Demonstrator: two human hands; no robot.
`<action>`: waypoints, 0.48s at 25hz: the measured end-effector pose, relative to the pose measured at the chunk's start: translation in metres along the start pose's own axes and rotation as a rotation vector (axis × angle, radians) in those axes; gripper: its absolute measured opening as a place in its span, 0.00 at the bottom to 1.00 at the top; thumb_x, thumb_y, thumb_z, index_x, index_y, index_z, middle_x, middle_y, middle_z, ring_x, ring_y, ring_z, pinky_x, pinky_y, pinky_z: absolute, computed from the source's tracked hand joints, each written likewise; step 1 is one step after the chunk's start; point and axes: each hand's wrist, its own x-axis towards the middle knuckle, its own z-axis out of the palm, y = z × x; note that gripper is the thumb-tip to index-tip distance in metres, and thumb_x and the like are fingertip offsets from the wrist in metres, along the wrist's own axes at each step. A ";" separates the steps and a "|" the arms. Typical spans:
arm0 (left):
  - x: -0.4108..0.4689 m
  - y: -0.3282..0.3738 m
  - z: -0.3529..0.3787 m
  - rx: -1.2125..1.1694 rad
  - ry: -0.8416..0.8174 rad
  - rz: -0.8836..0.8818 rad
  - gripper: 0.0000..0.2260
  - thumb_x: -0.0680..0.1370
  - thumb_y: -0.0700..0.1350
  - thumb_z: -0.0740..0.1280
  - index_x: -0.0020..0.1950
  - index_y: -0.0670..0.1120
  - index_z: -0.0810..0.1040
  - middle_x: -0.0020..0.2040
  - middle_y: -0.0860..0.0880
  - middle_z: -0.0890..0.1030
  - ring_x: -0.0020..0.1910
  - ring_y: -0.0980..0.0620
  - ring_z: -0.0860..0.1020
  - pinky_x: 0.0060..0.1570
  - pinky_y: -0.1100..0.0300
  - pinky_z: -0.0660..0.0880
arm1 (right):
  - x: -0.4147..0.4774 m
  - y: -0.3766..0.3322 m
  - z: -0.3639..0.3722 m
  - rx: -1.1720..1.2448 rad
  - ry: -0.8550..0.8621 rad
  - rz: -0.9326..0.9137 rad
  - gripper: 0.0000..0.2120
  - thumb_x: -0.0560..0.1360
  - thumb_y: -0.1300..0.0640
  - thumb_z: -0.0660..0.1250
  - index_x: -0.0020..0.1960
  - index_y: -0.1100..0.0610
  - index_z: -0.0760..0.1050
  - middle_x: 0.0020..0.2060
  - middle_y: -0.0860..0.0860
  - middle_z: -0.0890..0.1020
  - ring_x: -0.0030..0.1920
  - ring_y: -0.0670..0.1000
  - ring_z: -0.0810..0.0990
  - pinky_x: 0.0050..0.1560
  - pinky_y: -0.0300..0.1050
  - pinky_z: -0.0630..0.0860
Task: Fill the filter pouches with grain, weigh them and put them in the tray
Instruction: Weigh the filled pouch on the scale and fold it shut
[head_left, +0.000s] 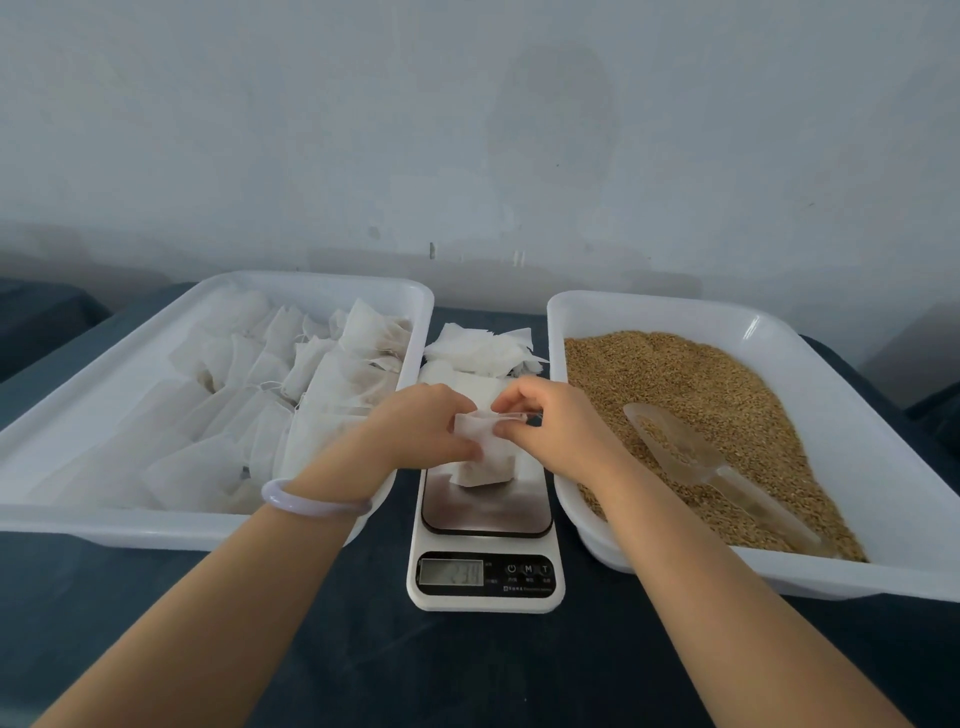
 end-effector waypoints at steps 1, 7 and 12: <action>0.000 0.000 0.000 0.020 -0.007 0.001 0.11 0.72 0.51 0.70 0.34 0.50 0.73 0.31 0.53 0.73 0.36 0.51 0.73 0.32 0.60 0.67 | 0.000 0.001 0.000 -0.010 -0.006 0.001 0.08 0.71 0.56 0.73 0.45 0.46 0.76 0.44 0.41 0.80 0.48 0.41 0.78 0.47 0.34 0.73; -0.005 -0.007 -0.003 -0.273 0.137 0.122 0.04 0.73 0.40 0.69 0.41 0.48 0.82 0.32 0.55 0.77 0.34 0.56 0.73 0.34 0.66 0.67 | 0.002 -0.003 0.000 -0.119 -0.048 -0.004 0.08 0.67 0.49 0.74 0.44 0.46 0.77 0.37 0.40 0.80 0.37 0.37 0.76 0.34 0.31 0.66; -0.006 -0.007 -0.002 -0.373 0.151 0.090 0.05 0.68 0.46 0.76 0.38 0.49 0.81 0.29 0.56 0.75 0.29 0.60 0.70 0.31 0.67 0.65 | 0.002 -0.005 0.001 -0.081 0.051 -0.078 0.13 0.72 0.58 0.70 0.32 0.44 0.74 0.25 0.39 0.75 0.27 0.38 0.71 0.28 0.30 0.65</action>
